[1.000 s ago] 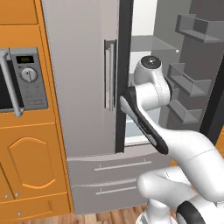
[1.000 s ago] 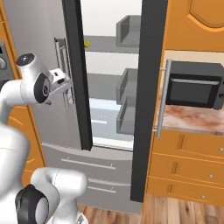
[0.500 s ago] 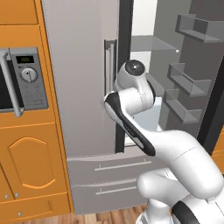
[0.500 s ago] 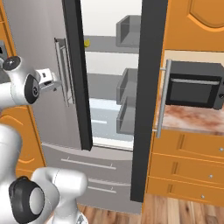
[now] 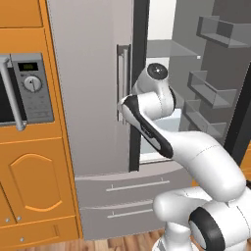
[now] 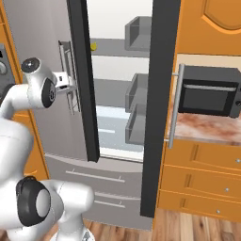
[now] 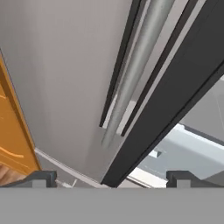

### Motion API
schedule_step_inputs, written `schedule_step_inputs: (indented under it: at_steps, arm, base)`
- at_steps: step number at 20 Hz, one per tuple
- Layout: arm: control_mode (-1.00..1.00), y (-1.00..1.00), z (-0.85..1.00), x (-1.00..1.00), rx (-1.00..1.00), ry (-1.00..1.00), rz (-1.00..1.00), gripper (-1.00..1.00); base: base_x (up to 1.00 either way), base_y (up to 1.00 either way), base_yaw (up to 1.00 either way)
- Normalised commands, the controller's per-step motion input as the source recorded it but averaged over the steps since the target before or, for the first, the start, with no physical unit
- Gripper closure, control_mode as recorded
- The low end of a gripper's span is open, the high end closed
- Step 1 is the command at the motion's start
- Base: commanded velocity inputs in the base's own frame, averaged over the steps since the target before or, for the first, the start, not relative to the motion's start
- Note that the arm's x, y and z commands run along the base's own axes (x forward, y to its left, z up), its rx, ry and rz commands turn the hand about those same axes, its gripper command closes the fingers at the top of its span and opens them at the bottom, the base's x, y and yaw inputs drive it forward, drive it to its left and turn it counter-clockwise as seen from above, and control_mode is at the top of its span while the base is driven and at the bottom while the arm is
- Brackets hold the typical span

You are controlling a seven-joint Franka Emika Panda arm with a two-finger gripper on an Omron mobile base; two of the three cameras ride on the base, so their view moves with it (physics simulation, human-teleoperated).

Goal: There is a bowl on the dining counter. Grab a lemon wedge from the fridge and place it in the bowl. Then get the liquor bottle and glass cup from the cabinet and place them next to the bowl.

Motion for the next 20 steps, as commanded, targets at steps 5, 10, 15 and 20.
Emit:
schedule_step_inputs:
  at_steps: [5, 10, 15, 20]
  arm:
    - [-1.00, 0.10, 0.00, 0.42, 0.00, -0.06, 0.07, -1.00]
    - [-1.00, 0.11, 0.00, 0.47, 0.00, -0.07, 0.00, -1.00]
    - [-1.00, 0.00, 0.00, 0.40, 0.00, -0.06, 0.00, -1.00]
    - [-1.00, 0.07, -0.03, 0.37, 0.00, -0.05, 0.00, -1.00]
  base:
    - [0.00, 0.00, 0.00]
    - [0.00, 0.00, 0.00]
    - [0.00, 0.00, 0.00]
    - [0.00, 0.00, 0.00]
